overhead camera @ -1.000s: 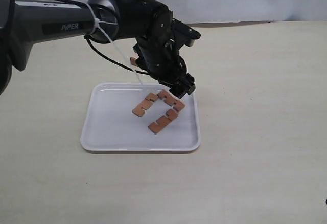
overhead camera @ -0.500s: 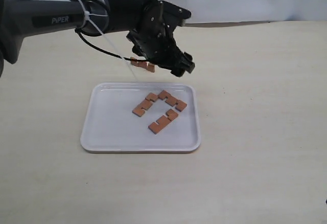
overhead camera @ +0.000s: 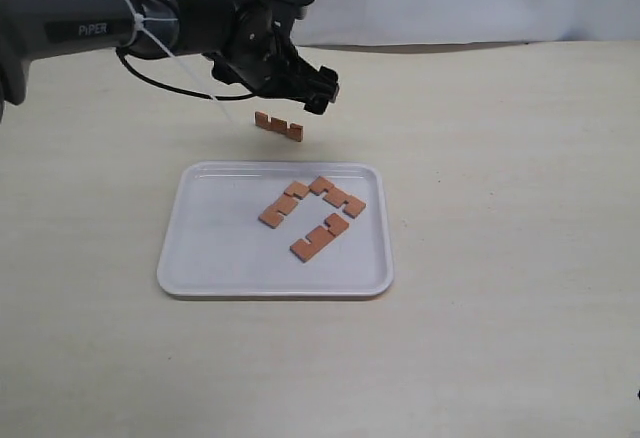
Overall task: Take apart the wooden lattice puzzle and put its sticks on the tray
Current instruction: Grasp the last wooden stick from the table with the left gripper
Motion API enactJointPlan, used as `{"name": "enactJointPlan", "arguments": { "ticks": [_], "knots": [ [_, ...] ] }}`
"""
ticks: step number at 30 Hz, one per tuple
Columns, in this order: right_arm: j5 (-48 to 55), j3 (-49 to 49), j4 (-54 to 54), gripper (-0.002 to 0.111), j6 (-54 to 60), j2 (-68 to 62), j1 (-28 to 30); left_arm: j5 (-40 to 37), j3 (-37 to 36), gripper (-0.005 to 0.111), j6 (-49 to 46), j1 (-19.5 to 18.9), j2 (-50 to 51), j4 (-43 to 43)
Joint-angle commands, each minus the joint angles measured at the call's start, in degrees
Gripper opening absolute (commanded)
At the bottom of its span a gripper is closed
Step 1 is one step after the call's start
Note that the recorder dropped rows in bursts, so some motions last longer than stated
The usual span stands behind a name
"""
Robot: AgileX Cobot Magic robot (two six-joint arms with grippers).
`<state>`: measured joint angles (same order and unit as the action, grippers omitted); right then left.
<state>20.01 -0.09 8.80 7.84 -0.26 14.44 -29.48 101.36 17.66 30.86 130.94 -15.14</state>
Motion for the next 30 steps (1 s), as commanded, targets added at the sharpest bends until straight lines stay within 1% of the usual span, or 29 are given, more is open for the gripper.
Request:
{"name": "enactJointPlan", "arguments": {
  "ticks": [1,6,19,30],
  "knots": [
    [-0.4,0.1,0.0,0.005,0.3,0.3,0.1,2.2,0.1,0.103,0.0,-0.2,1.8,-1.8],
    [-0.4,0.1,0.0,0.005,0.3,0.3,0.1,2.8,0.1,0.103,0.0,-0.3,3.3,-3.3],
    [-0.4,0.1,0.0,0.005,0.3,0.3,0.1,4.5,0.1,0.103,0.0,-0.3,5.7,-3.7],
    [-0.4,0.1,0.0,0.005,0.3,0.3,0.1,4.8,0.1,0.103,1.9,-1.1,6.9,-3.2]
  ]
}}
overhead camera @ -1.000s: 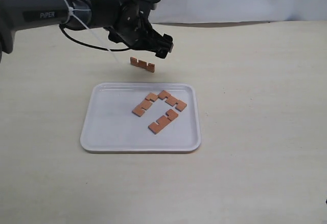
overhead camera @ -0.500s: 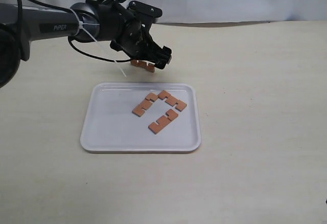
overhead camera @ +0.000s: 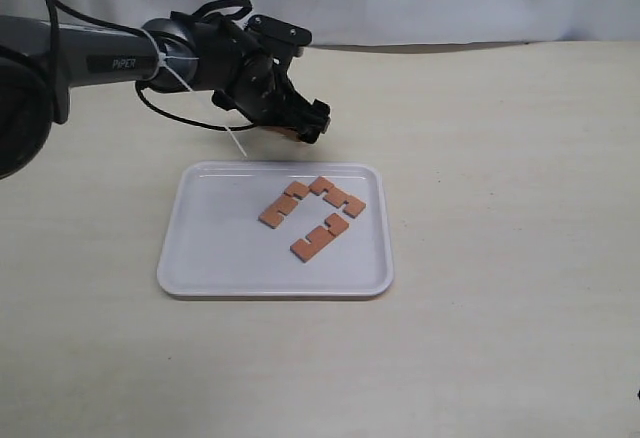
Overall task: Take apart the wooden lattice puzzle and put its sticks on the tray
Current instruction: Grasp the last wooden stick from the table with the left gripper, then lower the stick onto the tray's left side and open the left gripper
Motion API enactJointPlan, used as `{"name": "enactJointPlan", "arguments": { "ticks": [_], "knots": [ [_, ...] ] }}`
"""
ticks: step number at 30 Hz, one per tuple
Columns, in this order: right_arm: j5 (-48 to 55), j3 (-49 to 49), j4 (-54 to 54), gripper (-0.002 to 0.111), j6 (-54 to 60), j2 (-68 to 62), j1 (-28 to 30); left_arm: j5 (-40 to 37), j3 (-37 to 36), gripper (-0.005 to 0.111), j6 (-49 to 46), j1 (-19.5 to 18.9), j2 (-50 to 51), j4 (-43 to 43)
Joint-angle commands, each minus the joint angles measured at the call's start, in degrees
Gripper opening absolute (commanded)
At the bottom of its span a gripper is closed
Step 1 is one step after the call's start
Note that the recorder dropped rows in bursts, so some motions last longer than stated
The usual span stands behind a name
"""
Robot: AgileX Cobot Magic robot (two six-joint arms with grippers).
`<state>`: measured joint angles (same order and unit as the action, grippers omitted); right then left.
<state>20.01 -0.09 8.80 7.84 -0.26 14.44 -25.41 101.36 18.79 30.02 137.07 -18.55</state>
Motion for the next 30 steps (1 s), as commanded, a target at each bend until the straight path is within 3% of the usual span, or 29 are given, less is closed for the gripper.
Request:
{"name": "enactJointPlan", "arguments": {
  "ticks": [1,12,16,18,19,20,21,26,30],
  "knots": [
    [-0.4,0.1,0.0,0.005,0.3,0.3,0.1,0.7,0.1,0.103,0.8,-0.3,1.0,0.4],
    [-0.4,0.1,0.0,0.005,0.3,0.3,0.1,1.9,0.1,0.099,0.9,-0.3,1.4,0.6],
    [-0.4,0.1,0.0,0.005,0.3,0.3,0.1,2.0,0.1,0.071,0.9,-0.3,1.4,0.5],
    [-0.4,0.1,0.0,0.005,0.3,0.3,0.1,1.6,0.1,0.05,0.9,-0.3,1.4,0.5],
    [-0.4,0.1,0.0,0.005,0.3,0.3,0.1,0.6,0.1,0.029,0.9,-0.3,1.3,0.5],
    [-0.4,0.1,0.0,0.005,0.3,0.3,0.1,0.2,0.1,0.021,0.9,-0.3,1.2,0.5],
    [-0.4,0.1,0.0,0.005,0.3,0.3,0.1,-1.3,0.1,0.004,0.7,-0.3,0.5,0.5],
    [-0.4,0.1,0.0,0.005,0.3,0.3,0.1,-8.2,0.1,0.0,-5.1,1.4,-5.3,0.8],
    [-0.4,0.1,0.0,0.005,0.3,0.3,0.1,-21.4,0.0,0.0,-18.4,4.1,-8.5,6.1]
  ]
}}
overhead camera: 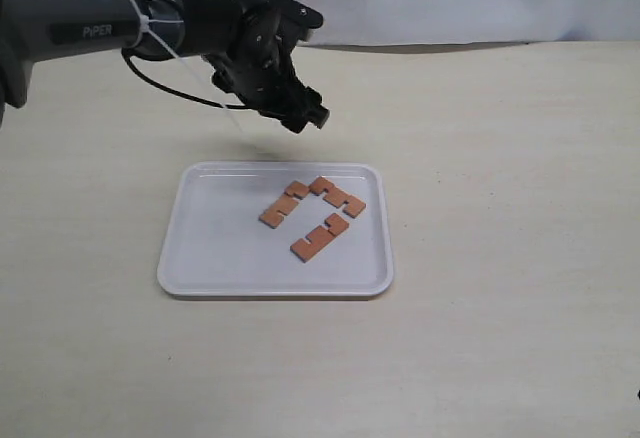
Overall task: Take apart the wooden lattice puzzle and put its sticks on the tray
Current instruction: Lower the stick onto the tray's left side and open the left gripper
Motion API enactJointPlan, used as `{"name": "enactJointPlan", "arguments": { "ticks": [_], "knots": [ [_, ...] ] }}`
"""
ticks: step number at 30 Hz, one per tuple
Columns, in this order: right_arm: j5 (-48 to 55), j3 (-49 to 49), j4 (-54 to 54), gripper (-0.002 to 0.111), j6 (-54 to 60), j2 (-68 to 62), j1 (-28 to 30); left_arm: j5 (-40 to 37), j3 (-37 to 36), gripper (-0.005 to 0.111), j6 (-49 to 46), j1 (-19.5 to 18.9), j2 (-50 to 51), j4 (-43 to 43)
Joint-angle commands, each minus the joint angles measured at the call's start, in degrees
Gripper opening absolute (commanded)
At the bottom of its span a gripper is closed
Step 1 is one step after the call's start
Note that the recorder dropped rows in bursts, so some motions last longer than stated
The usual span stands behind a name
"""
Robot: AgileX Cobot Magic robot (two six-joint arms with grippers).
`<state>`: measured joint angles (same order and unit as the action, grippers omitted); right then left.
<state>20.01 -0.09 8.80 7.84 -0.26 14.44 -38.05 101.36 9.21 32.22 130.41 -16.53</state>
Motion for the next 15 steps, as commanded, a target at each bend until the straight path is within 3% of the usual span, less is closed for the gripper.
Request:
{"name": "enactJointPlan", "arguments": {
  "ticks": [1,4,10,15],
  "knots": [
    [-0.4,0.1,0.0,0.005,0.3,0.3,0.1,-11.3,0.0,0.0,-10.7,1.8,-1.8,5.4],
    [-0.4,0.1,0.0,0.005,0.3,0.3,0.1,-18.0,-0.7,0.0,-13.4,1.8,-2.0,8.3],
    [-0.4,0.1,0.0,0.005,0.3,0.3,0.1,-16.6,-10.8,0.0,-13.7,1.8,-7.3,8.6],
    [-0.4,0.1,0.0,0.005,0.3,0.3,0.1,-18.1,-14.6,0.0,-14.1,1.8,-8.2,8.6]
  ]
}}
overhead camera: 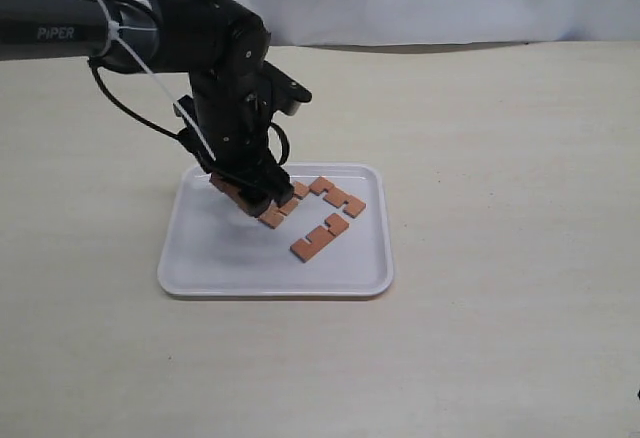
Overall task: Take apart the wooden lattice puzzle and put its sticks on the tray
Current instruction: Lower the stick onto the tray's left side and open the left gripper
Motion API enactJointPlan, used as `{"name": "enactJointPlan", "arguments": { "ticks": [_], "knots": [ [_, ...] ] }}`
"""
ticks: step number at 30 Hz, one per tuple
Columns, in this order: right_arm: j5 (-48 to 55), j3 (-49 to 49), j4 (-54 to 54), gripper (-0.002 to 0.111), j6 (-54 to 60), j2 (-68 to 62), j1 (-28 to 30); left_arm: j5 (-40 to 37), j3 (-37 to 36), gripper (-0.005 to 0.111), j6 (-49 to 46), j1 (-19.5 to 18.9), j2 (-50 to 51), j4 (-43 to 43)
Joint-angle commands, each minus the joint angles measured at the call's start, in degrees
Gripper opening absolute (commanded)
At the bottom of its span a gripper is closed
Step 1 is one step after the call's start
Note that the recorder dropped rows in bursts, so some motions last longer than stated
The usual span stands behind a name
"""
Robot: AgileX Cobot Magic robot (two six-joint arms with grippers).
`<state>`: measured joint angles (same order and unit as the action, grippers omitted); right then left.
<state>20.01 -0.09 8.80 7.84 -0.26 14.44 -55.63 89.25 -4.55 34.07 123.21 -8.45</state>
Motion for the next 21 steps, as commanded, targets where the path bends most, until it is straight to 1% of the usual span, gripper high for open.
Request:
{"name": "enactJointPlan", "arguments": {
  "ticks": [1,4,5,7,8,9,13,15,18,21],
  "knots": [
    [-0.4,0.1,0.0,0.005,0.3,0.3,0.1,-0.6,-2.9,0.0,-0.3,0.0,-0.9,0.5],
    [-0.4,0.1,0.0,0.005,0.3,0.3,0.1,0.7,-3.2,0.001,-0.3,0.0,-0.6,0.0],
    [-0.4,0.1,0.0,0.005,0.3,0.3,0.1,1.2,-3.2,0.004,-0.3,0.0,-0.6,0.0],
    [-0.4,0.1,0.0,0.005,0.3,0.3,0.1,1.4,-3.2,0.014,-0.3,0.0,-0.6,0.0],
    [-0.4,0.1,0.0,0.005,0.3,0.3,0.1,1.4,-3.2,0.02,-0.3,0.0,-0.6,0.0],
    [-0.4,0.1,0.0,0.005,0.3,0.3,0.1,1.5,-3.2,0.031,-0.2,0.0,-0.6,0.1],
    [-0.4,0.1,0.0,0.005,0.3,0.3,0.1,1.4,-2.8,0.067,-0.1,0.0,-0.6,0.1],
    [-0.4,0.1,0.0,0.005,0.3,0.3,0.1,0.0,-1.8,0.077,0.0,0.0,-0.6,0.2],
    [-0.4,0.1,0.0,0.005,0.3,0.3,0.1,-2.6,0.2,0.083,0.3,0.0,-0.6,0.5],
    [-0.4,0.1,0.0,0.005,0.3,0.3,0.1,-4.0,1.2,0.083,0.3,0.0,-0.6,0.6]
  ]
}}
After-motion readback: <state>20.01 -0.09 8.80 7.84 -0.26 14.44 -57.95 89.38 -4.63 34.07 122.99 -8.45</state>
